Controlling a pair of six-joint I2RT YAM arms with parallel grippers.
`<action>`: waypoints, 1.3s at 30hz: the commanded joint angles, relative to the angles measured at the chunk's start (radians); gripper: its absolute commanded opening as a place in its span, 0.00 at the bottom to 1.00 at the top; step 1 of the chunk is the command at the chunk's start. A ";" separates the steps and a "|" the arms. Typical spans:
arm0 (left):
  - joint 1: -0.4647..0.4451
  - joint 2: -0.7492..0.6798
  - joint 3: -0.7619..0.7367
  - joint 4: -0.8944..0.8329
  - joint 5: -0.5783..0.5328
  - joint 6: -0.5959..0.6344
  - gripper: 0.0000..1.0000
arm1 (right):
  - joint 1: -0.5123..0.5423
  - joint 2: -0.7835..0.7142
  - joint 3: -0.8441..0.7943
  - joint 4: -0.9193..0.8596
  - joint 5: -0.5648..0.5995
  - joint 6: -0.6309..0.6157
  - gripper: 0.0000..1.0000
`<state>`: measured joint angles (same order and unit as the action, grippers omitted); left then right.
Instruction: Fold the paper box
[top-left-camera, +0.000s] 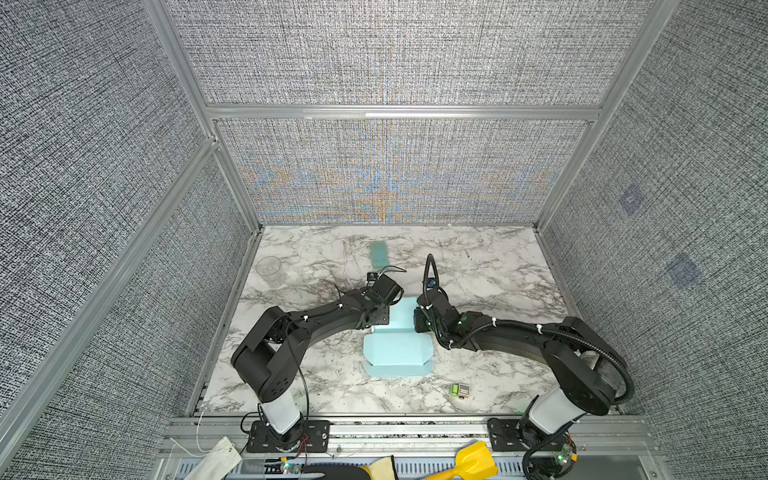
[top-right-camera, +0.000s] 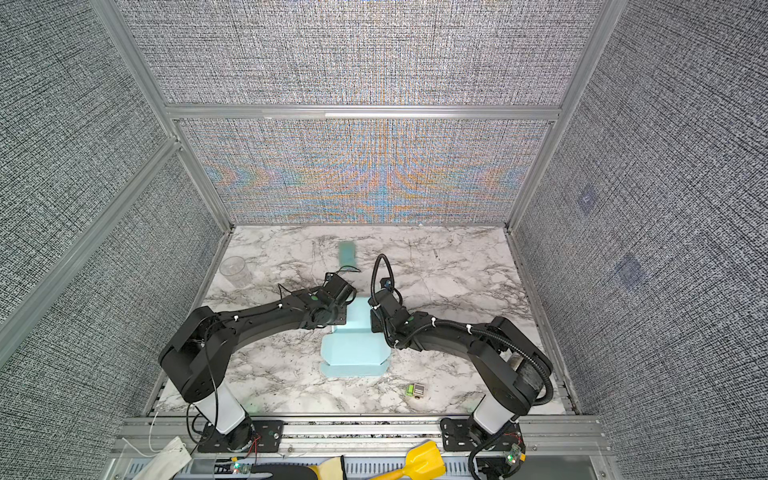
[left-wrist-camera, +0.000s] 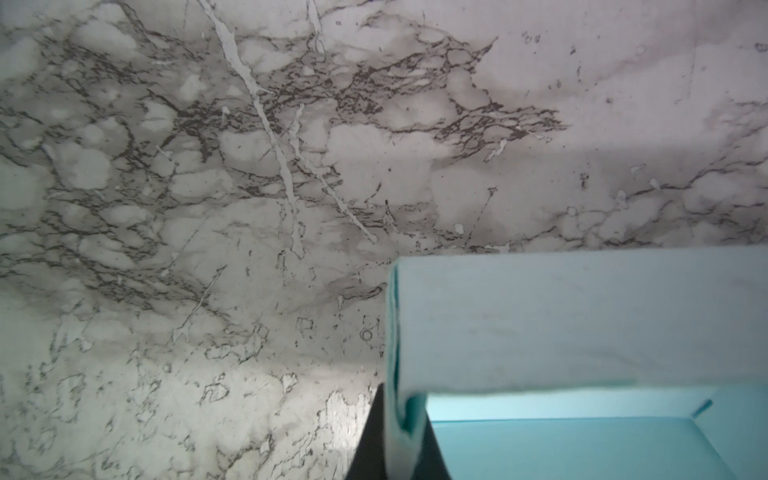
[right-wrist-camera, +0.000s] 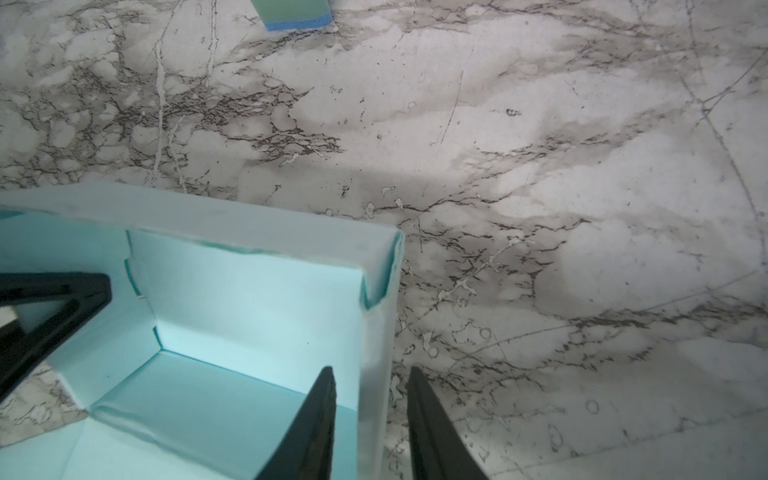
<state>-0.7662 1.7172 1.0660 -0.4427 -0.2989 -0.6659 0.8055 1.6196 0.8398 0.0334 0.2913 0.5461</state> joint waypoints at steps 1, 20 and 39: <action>-0.002 0.004 0.002 -0.043 -0.019 -0.008 0.00 | 0.001 0.000 -0.005 0.008 0.029 0.025 0.32; -0.006 0.011 0.003 -0.042 -0.039 -0.015 0.00 | 0.043 0.042 0.009 -0.018 0.079 0.069 0.14; -0.014 0.066 0.042 -0.164 -0.162 -0.034 0.01 | 0.046 0.029 0.008 -0.015 0.104 0.071 0.02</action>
<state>-0.7837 1.7744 1.1194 -0.5056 -0.3935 -0.6979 0.8509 1.6547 0.8433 0.0189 0.3737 0.6064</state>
